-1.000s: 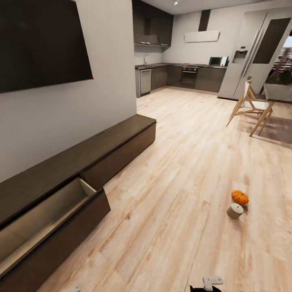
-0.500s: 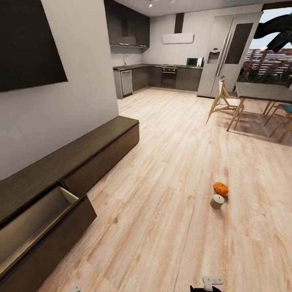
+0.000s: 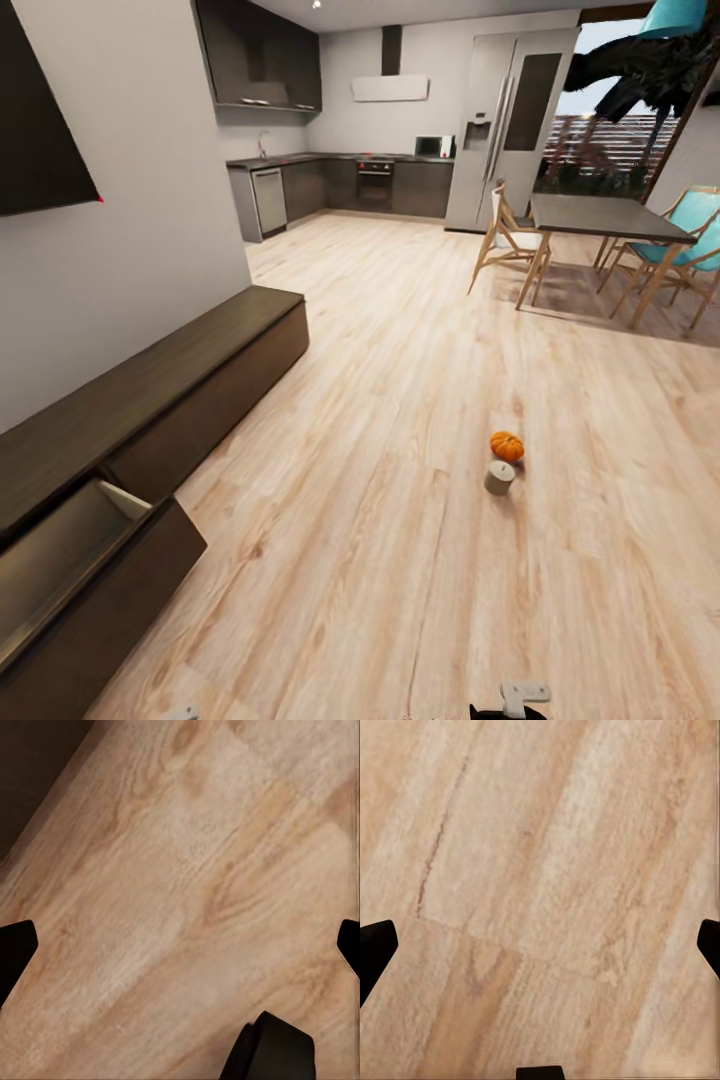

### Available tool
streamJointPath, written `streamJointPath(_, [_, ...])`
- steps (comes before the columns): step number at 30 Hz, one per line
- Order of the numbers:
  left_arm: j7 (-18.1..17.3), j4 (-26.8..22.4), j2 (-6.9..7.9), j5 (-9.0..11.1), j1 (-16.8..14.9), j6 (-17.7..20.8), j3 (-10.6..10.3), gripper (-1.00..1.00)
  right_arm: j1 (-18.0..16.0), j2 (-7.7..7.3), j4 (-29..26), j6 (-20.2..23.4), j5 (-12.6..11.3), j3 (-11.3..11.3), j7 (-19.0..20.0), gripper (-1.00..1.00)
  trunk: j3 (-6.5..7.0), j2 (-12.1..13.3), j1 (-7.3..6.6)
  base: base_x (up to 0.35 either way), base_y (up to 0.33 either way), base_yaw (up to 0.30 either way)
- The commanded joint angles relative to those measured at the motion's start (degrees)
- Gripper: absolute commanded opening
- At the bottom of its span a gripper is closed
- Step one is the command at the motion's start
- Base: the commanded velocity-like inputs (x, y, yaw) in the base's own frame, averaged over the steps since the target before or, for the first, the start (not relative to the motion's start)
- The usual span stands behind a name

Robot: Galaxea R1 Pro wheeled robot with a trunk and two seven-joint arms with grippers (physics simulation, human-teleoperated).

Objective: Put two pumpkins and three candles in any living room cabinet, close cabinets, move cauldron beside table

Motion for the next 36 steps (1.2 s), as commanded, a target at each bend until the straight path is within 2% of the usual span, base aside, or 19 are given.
streamJointPath(1, [0.00,0.00,0.00,0.00,0.00,0.00,-0.01,1.00,0.00,0.00,0.00,0.00,-0.02,0.00,0.00,1.00,-0.04,0.00,0.00,0.000,0.000,-0.259])
streamJointPath(13, [-0.03,-0.04,0.00,-0.11,0.30,0.01,-0.03,1.00,0.00,-0.01,0.00,0.00,0.00,0.00,0.09,1.00,-0.21,0.00,0.00,0.063,0.000,-0.274])
streamJointPath(36, [-0.09,-0.09,-0.09,-0.18,0.59,0.01,-0.10,1.00,0.00,-0.09,0.00,0.53,-0.05,-0.08,0.00,1.00,-0.54,0.00,0.00,0.321,0.000,-0.282])
